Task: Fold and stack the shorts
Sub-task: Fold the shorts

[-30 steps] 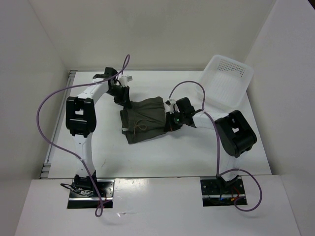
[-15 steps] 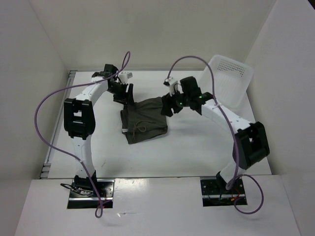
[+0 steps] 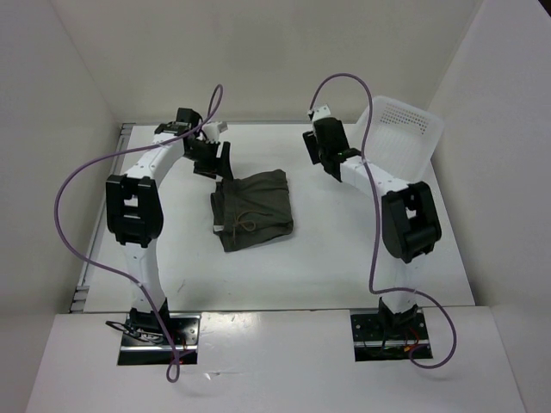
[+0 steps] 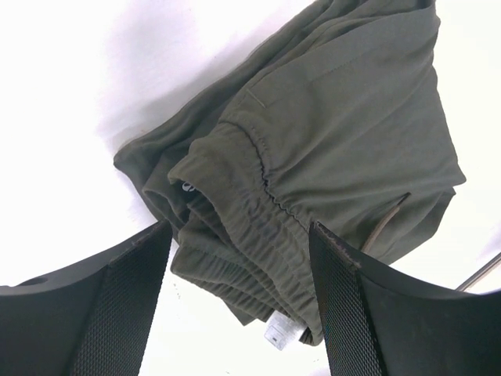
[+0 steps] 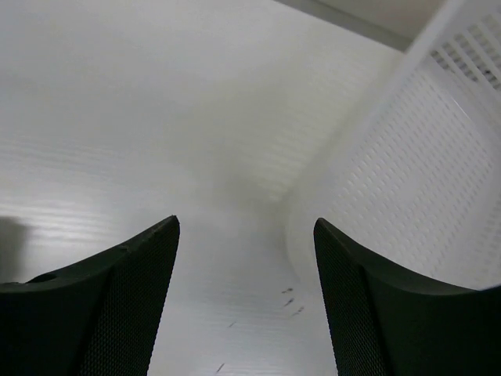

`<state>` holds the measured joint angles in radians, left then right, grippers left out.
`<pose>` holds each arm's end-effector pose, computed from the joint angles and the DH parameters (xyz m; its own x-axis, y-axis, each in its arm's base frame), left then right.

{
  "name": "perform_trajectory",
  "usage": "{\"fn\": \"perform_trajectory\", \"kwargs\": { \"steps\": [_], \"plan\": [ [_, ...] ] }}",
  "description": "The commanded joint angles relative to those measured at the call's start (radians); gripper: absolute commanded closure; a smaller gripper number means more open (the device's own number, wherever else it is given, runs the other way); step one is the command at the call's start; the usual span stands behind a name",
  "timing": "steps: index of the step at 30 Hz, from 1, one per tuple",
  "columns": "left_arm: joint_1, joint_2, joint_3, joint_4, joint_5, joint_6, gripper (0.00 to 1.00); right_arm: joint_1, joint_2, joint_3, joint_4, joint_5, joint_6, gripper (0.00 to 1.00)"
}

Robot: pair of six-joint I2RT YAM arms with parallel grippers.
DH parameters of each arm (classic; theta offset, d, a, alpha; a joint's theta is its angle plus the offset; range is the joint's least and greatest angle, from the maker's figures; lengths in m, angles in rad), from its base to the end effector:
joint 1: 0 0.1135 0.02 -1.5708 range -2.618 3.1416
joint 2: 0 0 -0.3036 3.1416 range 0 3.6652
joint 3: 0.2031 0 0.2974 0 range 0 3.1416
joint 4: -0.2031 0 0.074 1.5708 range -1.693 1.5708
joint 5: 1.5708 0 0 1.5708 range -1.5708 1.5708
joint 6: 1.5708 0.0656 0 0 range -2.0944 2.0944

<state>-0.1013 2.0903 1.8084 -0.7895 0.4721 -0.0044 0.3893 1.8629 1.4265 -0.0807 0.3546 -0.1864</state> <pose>0.5249 -0.0833 0.2374 -0.8747 0.0850 -0.4771 0.3029 0.8644 -0.4013 0.4847 0.1742 0.2685 -0.4352 -0.3664 -0.8224 -0.1601 0.9304 -0.3298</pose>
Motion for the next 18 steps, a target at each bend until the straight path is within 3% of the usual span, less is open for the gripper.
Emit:
{"fn": "perform_trajectory", "kwargs": {
  "steps": [1, 8, 18],
  "plan": [
    [0.005, -0.076, -0.017, 0.012, 0.008, 0.004, 0.22, -0.023, 0.047, 0.115, 0.145, 0.253, -0.027, 0.25],
    [0.005, -0.095, -0.026, 0.012, -0.001, 0.004, 0.21, -0.023, 0.117, 0.160, 0.228, 0.322, -0.096, 0.25],
    [0.005, -0.095, -0.015, 0.012, -0.001, 0.004, 0.21, -0.023, 0.166, 0.014, 0.326, 0.334, -0.212, 0.25]
  ]
}}
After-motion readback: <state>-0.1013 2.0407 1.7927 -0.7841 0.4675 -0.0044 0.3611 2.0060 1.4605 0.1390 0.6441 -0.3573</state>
